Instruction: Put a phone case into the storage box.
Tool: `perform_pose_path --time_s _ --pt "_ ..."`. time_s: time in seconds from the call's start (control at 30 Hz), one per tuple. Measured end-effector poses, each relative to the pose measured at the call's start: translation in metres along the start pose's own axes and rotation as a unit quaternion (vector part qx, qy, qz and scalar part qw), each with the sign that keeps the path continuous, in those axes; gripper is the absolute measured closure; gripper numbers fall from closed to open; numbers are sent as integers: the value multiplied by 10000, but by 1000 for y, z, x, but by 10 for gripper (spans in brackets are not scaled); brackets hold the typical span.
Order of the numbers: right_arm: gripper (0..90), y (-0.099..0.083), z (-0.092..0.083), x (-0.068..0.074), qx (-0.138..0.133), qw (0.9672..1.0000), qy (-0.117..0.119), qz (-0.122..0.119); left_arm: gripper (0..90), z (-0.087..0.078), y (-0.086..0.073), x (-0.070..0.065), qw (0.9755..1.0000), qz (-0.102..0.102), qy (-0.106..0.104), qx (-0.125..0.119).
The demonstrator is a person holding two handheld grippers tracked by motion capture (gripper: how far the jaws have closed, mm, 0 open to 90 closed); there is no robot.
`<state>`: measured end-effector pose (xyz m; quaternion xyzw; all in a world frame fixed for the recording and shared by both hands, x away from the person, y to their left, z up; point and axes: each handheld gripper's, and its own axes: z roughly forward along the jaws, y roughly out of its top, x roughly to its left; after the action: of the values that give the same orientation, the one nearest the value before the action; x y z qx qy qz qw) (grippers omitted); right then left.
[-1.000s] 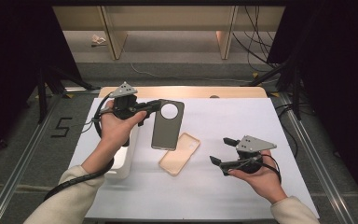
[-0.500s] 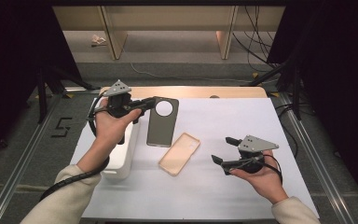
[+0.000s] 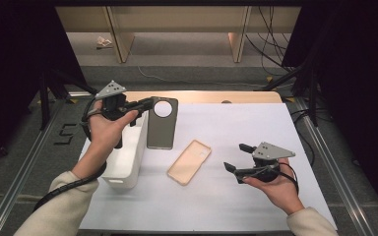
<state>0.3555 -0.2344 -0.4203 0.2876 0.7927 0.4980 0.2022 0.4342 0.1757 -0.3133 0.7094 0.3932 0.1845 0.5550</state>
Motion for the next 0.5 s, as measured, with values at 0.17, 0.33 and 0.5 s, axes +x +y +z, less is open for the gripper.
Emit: perform_pose_path --time_s 0.17,0.33,0.5 --pt "181 0 0 -1 -25 10000 -25 21 829 -5 3 5 10000 -13 52 -32" --pt "182 0 0 0 -18 10000 -19 12 829 -9 4 11 9999 -29 97 -45" --pt "182 0 0 -1 -33 10000 -34 26 829 -13 6 17 9998 -29 170 -57"
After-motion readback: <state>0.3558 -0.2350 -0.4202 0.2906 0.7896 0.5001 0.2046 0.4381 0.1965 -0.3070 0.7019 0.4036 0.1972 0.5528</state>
